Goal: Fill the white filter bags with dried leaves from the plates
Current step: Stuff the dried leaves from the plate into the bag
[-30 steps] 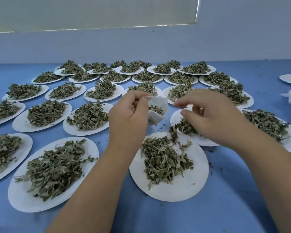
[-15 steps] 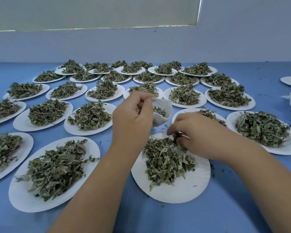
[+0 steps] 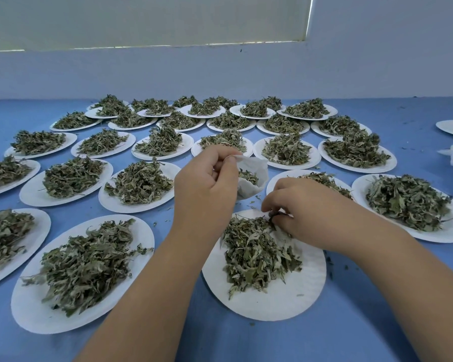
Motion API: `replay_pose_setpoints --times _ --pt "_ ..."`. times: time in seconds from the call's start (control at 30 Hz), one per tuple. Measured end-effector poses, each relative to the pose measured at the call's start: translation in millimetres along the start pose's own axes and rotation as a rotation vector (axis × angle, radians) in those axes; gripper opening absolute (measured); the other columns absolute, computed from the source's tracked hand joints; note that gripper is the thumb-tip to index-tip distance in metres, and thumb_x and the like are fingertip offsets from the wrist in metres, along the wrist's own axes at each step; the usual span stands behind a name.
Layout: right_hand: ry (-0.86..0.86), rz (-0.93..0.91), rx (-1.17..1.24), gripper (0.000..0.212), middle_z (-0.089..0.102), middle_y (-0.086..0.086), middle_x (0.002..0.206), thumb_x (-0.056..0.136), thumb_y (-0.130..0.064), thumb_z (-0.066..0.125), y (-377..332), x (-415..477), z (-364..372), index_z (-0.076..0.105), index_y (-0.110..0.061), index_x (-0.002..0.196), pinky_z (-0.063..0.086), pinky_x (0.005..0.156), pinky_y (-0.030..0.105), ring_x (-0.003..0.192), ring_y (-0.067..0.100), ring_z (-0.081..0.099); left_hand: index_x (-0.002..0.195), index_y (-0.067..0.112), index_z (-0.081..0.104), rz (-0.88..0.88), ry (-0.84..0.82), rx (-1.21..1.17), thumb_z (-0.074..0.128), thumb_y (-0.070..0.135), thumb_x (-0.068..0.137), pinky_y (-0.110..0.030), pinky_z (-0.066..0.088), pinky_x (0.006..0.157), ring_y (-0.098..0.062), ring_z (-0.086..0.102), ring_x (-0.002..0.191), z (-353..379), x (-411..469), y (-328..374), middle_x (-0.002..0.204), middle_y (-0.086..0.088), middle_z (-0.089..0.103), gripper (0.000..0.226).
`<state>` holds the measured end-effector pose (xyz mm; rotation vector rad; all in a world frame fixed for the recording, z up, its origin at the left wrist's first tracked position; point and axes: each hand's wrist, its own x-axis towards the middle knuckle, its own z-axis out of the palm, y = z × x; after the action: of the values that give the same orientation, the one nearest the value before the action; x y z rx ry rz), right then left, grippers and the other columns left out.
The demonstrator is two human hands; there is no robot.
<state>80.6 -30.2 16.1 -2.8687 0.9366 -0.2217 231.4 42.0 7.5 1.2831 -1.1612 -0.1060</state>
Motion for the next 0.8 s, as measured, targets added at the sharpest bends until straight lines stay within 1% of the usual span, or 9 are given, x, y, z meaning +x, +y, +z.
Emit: replay_pose_setpoints --times 0.1,0.23,0.3,0.4,0.5,0.53,0.63,0.73,0.8 --pt "0.016 -0.01 -0.018 0.024 0.051 -0.009 0.101 0.094 -0.02 0.054 -2 1 0 0.065 -0.029 0.114 0.04 0.076 0.025 0.088 0.01 0.046 0.083 0.037 0.062 -0.001 -0.002 0.01 0.052 0.012 0.095 -0.01 0.029 0.044 -0.001 0.041 0.045 0 0 0 0.06 0.021 0.054 0.029" --pt "0.029 -0.016 -0.002 0.023 0.056 -0.008 0.099 0.092 -0.016 0.054 -3 0 0 0.067 -0.027 0.107 0.046 0.079 0.029 0.086 0.01 0.048 0.084 0.034 0.063 -0.005 -0.007 0.019 0.052 0.01 0.095 -0.009 0.028 0.043 -0.002 0.041 0.044 0 -1 0 0.059 0.022 0.054 0.029" --pt "0.047 -0.02 0.046 0.022 0.057 -0.013 0.092 0.089 -0.014 0.057 -1 0 -3 0.069 -0.028 0.101 0.047 0.077 0.025 0.082 0.006 0.051 0.086 0.029 0.064 -0.004 -0.006 0.015 0.052 0.009 0.096 -0.008 0.027 0.043 -0.001 0.041 0.044 0 -1 0 0.058 0.021 0.053 0.026" --pt "0.136 0.007 0.277 0.019 0.063 -0.017 0.073 0.084 -0.011 0.066 4 -4 -15 0.07 -0.03 0.084 0.043 0.063 0.01 0.068 -0.002 0.057 0.088 0.026 0.065 -0.002 0.0 0.019 0.052 0.008 0.096 -0.008 0.028 0.043 -0.001 0.041 0.044 0 -1 0 0.058 0.021 0.053 0.023" --pt "0.213 0.021 0.614 0.018 0.067 -0.012 0.065 0.081 -0.009 0.07 11 -12 -30 0.073 -0.027 0.08 0.042 0.052 0.009 0.055 -0.004 0.055 0.086 0.029 0.062 0.035 -0.013 0.055 0.053 0.008 0.095 -0.008 0.029 0.044 -0.001 0.043 0.045 3 -3 2 0.058 0.022 0.054 0.025" --pt "0.231 0.013 0.687 0.016 0.067 -0.01 0.067 0.08 -0.011 0.071 14 -15 -34 0.074 -0.027 0.08 0.044 0.053 0.011 0.057 -0.002 0.056 0.085 0.029 0.062 0.047 -0.02 0.065 0.053 0.007 0.095 -0.007 0.029 0.044 -0.001 0.044 0.044 4 -4 2 0.058 0.022 0.054 0.026" --pt "0.287 -0.015 0.853 0.013 0.068 -0.003 0.073 0.079 -0.014 0.073 19 -19 -41 0.074 -0.026 0.084 0.051 0.067 0.021 0.069 0.011 0.061 0.086 0.026 0.063 0.056 -0.024 0.09 0.054 0.007 0.095 -0.008 0.028 0.044 -0.002 0.041 0.044 6 -4 1 0.058 0.017 0.052 0.023" --pt "0.33 -0.082 0.985 0.019 0.069 -0.005 0.073 0.08 -0.005 0.072 15 -20 -42 0.075 -0.024 0.083 0.051 0.069 0.017 0.071 0.009 0.063 0.086 0.023 0.065 0.065 -0.027 0.101 0.054 0.009 0.093 -0.009 0.027 0.045 -0.003 0.04 0.045 8 -4 -3 0.056 0.016 0.049 0.019" --pt "0.335 -0.112 0.998 0.019 0.069 -0.004 0.073 0.08 -0.003 0.071 8 -19 -40 0.074 -0.022 0.083 0.052 0.068 0.02 0.071 0.009 0.062 0.085 0.021 0.067 0.073 -0.039 0.11 0.053 0.012 0.091 -0.01 0.027 0.046 -0.004 0.04 0.045 9 -5 -3 0.053 0.013 0.046 0.017"
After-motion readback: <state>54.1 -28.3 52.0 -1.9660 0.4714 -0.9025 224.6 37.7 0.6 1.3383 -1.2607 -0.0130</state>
